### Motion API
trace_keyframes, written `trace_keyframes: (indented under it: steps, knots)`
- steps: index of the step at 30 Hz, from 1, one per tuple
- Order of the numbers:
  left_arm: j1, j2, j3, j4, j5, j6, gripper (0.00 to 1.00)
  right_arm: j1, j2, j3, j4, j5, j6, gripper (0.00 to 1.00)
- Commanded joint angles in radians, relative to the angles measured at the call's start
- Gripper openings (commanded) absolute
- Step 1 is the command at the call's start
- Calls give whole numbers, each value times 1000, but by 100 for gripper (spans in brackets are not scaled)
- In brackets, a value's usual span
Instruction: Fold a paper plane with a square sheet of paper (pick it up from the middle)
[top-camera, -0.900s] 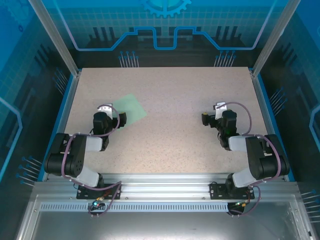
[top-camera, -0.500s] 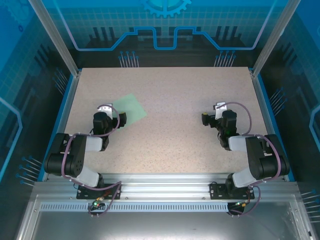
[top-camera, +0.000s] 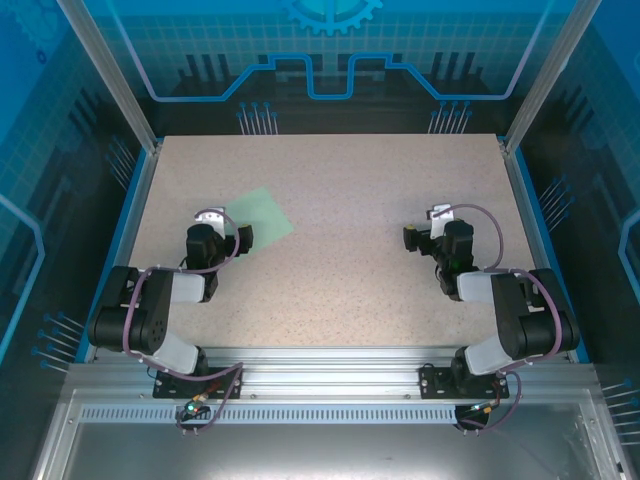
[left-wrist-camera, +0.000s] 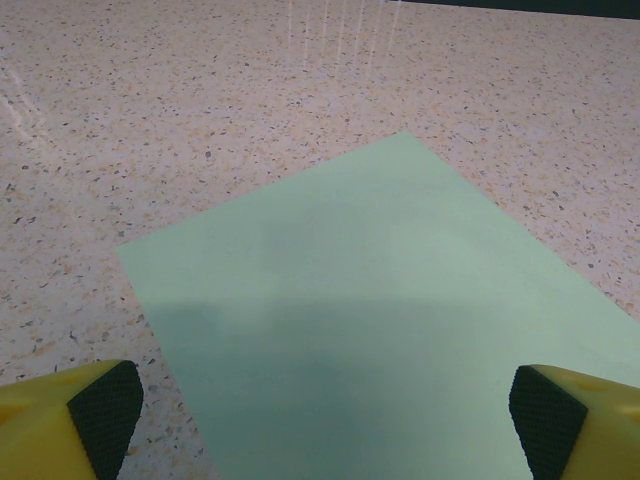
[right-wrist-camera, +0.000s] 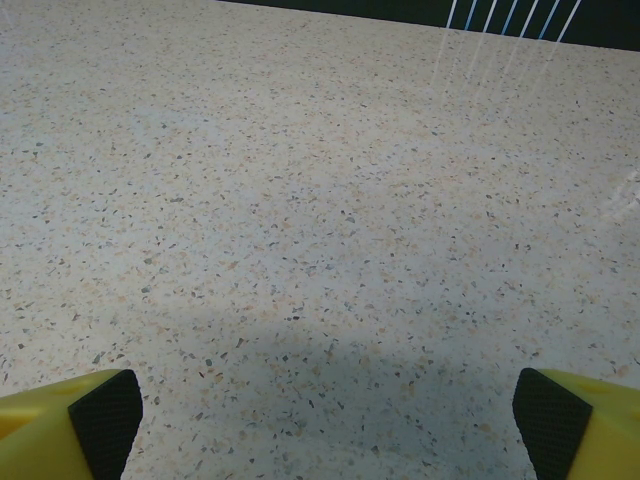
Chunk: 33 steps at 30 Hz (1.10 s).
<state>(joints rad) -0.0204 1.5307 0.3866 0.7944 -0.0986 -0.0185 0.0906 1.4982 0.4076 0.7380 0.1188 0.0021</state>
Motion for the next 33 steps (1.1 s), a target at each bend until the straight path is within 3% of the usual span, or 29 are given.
trace_keyframes:
  steps: [1, 16, 24, 30, 33]
  knots:
    - [8, -7, 22, 19, 23, 20, 98, -21, 5, 21, 19, -12, -5, 100]
    - [8, -7, 22, 19, 23, 21, 98, -17, -16, 41, -27, -12, -11, 99]
    - [9, -7, 21, 19, 24, 21, 98, -16, -245, 154, -455, -39, 87, 99]
    - [11, -9, 24, 16, 32, 19, 98, -19, -359, 359, -971, -46, 287, 100]
    - [13, -27, 33, -14, 35, 19, 99, -32, -390, 341, -976, -221, 310, 99]
